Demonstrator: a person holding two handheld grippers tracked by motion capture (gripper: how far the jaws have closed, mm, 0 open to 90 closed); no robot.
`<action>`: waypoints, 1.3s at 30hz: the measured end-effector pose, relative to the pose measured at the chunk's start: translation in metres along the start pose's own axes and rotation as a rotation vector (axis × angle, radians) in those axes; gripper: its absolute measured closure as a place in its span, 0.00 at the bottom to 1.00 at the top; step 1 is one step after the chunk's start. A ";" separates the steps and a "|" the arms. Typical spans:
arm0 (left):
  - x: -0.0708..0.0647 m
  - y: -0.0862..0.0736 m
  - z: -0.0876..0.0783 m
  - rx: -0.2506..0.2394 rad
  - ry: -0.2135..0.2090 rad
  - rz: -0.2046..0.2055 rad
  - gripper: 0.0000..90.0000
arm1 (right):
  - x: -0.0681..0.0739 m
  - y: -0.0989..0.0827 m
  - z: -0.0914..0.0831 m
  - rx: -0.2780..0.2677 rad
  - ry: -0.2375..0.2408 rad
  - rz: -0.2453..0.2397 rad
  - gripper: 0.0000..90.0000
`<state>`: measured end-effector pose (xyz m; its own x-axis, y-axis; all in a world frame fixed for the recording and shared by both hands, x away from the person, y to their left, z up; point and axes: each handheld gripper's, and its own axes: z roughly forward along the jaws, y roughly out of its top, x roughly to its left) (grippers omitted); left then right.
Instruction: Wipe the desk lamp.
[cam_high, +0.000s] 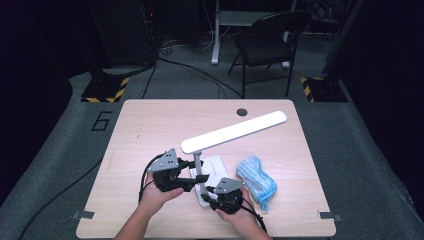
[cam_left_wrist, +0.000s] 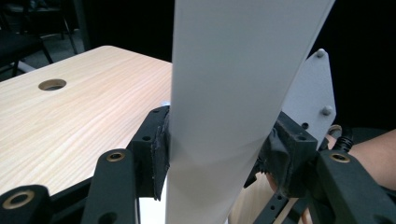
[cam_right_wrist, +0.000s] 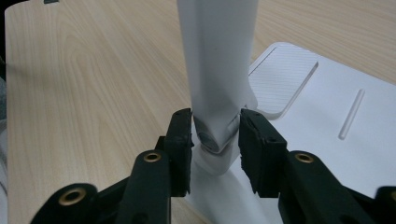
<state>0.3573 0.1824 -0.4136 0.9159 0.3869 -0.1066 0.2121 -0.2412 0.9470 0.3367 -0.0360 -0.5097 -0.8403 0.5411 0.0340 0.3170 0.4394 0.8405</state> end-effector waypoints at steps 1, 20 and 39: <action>0.000 0.000 -0.001 0.000 0.004 -0.001 0.51 | -0.001 0.000 0.000 -0.003 0.001 0.006 0.73; -0.006 0.000 -0.003 0.017 -0.024 0.007 0.55 | -0.013 -0.008 -0.012 0.003 0.024 0.037 0.75; -0.012 0.002 0.008 0.025 -0.006 0.002 0.75 | -0.032 -0.016 -0.023 0.006 -0.044 0.134 0.82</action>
<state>0.3492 0.1699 -0.4129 0.9183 0.3812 -0.1064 0.2184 -0.2641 0.9394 0.3482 -0.0769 -0.5118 -0.7700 0.6262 0.1222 0.4282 0.3652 0.8266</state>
